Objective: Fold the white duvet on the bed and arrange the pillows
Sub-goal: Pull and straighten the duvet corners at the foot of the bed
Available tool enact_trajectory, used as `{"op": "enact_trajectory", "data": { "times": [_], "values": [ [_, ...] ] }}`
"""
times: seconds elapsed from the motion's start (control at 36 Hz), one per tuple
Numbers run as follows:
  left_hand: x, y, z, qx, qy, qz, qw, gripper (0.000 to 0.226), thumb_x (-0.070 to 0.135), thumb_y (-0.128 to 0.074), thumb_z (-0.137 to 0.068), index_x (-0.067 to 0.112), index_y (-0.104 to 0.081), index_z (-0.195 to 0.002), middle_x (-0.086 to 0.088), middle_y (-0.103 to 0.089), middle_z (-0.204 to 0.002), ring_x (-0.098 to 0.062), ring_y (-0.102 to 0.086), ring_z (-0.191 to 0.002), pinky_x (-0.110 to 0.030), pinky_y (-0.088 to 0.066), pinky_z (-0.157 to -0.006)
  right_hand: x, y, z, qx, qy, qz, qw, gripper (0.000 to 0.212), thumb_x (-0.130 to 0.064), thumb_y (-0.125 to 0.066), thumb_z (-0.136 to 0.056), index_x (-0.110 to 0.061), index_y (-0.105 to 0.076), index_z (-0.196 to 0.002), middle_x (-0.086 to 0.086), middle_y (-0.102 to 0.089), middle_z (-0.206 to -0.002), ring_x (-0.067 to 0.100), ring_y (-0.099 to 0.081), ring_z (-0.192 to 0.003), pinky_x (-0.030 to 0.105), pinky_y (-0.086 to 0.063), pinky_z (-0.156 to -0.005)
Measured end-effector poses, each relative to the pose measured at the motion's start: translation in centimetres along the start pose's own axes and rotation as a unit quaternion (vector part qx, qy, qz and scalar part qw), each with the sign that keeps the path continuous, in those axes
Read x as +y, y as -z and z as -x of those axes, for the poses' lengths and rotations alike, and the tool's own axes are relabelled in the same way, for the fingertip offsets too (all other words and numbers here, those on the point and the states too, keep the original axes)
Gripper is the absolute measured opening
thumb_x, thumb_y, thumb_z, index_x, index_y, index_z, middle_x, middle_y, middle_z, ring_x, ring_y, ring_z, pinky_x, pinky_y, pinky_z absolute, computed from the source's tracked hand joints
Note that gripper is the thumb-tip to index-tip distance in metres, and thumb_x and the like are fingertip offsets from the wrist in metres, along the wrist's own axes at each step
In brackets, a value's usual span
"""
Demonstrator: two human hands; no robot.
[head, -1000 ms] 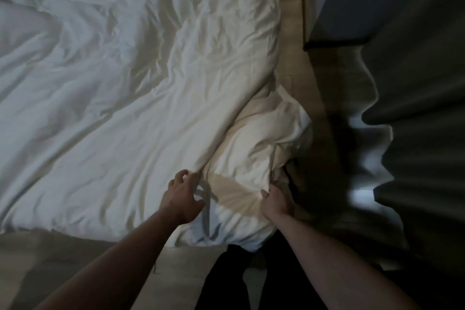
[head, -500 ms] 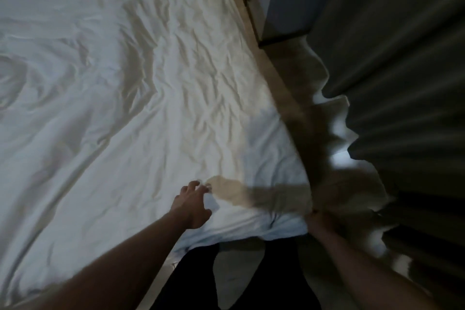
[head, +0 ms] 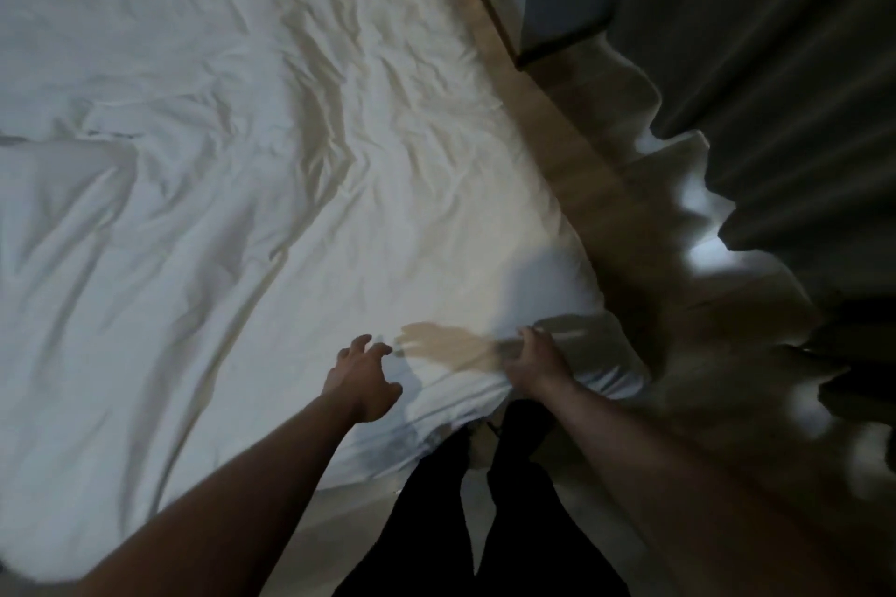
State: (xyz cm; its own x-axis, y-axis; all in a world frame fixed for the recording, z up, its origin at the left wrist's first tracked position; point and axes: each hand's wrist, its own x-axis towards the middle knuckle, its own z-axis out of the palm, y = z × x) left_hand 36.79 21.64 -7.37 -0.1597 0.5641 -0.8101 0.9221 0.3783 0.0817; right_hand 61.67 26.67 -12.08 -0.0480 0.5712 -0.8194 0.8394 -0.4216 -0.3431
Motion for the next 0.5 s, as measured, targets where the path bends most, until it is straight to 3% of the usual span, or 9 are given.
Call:
{"op": "enact_trajectory", "data": {
  "times": [0.11,0.22,0.5],
  "values": [
    [-3.7,-1.2,1.1,0.005,0.007,-0.002,1.0,0.072,0.04,-0.06,-0.088,0.024,-0.03,-0.151,-0.005,-0.009,-0.163,-0.032,-0.021,-0.145,-0.043,-0.034,-0.112,-2.2,-2.6,1.5,-0.003,0.02,0.017,1.0,0.065,-0.03,-0.054,-0.09,-0.019,-0.031,-0.15,0.011,-0.028,-0.156,0.031,-0.037,-0.139,0.038,-0.034,-0.113],
    [-8.7,-1.9,1.3,0.005,0.009,-0.019,1.0,0.074,0.041,-0.06,-0.086,0.025,-0.028,-0.151,-0.003,-0.008,-0.163,-0.031,-0.02,-0.146,-0.042,-0.034,-0.112,-4.0,-5.3,2.6,-0.003,0.031,0.045,0.998,0.068,-0.02,-0.049,-0.088,-0.023,-0.026,-0.152,0.005,-0.019,-0.161,0.029,-0.026,-0.145,0.041,-0.029,-0.117],
    [-21.8,-2.7,1.5,-0.001,-0.014,-0.041,0.999,0.076,0.045,-0.062,-0.086,0.028,-0.027,-0.151,-0.003,-0.007,-0.163,-0.029,-0.02,-0.146,-0.042,-0.035,-0.112,-8.4,-15.4,6.2,0.027,0.0,0.051,0.998,0.068,-0.029,-0.052,-0.093,-0.022,-0.023,-0.154,0.005,-0.015,-0.162,0.03,-0.025,-0.146,0.039,-0.03,-0.116]
  ]
}}
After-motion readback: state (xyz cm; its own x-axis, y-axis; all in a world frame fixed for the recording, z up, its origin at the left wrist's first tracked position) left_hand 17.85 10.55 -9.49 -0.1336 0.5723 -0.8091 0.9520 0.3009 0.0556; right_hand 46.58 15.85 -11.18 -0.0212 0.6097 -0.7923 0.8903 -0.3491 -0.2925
